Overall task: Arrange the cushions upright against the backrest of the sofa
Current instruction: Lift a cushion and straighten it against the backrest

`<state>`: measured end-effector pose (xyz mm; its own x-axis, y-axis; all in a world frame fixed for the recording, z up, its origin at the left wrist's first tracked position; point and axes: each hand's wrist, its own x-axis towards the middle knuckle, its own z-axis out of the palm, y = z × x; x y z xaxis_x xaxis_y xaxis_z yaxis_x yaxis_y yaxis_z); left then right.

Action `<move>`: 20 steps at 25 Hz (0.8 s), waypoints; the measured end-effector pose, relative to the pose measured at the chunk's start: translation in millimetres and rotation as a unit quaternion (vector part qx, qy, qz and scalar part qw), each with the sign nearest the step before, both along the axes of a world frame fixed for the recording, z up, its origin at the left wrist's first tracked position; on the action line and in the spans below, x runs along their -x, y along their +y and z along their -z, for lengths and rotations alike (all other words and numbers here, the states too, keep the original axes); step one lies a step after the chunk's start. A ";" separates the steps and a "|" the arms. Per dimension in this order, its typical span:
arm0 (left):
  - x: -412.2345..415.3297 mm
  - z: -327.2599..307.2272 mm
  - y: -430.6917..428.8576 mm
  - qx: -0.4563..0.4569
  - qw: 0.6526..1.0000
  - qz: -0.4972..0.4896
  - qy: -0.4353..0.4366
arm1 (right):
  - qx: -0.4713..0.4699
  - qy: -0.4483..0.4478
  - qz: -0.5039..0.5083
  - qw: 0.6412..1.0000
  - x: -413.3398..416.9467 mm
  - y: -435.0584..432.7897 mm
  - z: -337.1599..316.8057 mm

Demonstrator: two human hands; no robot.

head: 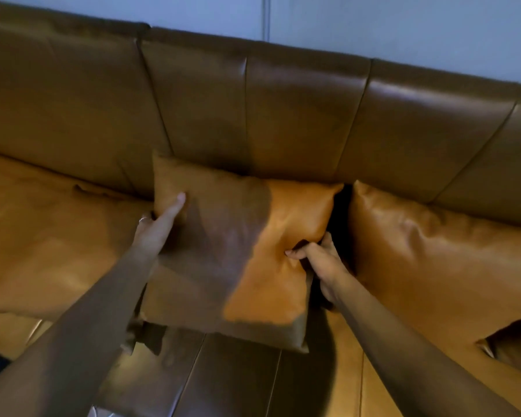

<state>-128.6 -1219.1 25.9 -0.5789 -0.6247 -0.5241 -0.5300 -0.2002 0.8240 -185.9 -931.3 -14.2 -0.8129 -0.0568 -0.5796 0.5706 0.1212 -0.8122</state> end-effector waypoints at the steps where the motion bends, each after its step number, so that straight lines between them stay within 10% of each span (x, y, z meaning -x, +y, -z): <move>1: 0.6 -6.4 -0.7 -0.007 1.000 -0.004 0.007 | 0.009 0.010 -0.013 1.000 4.0 -0.4 -9.5; 20: 61.0 -4.7 -91.2 -0.098 0.987 -0.017 0.126 | 0.079 0.068 0.030 0.994 17.3 -109.5 -18.0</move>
<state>-189.6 -1310.3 30.6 -0.6862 -0.5467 -0.4798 -0.3038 -0.3839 0.8720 -203.3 -1040.8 3.8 -0.8882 -0.0861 -0.4513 0.4559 -0.0447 -0.8889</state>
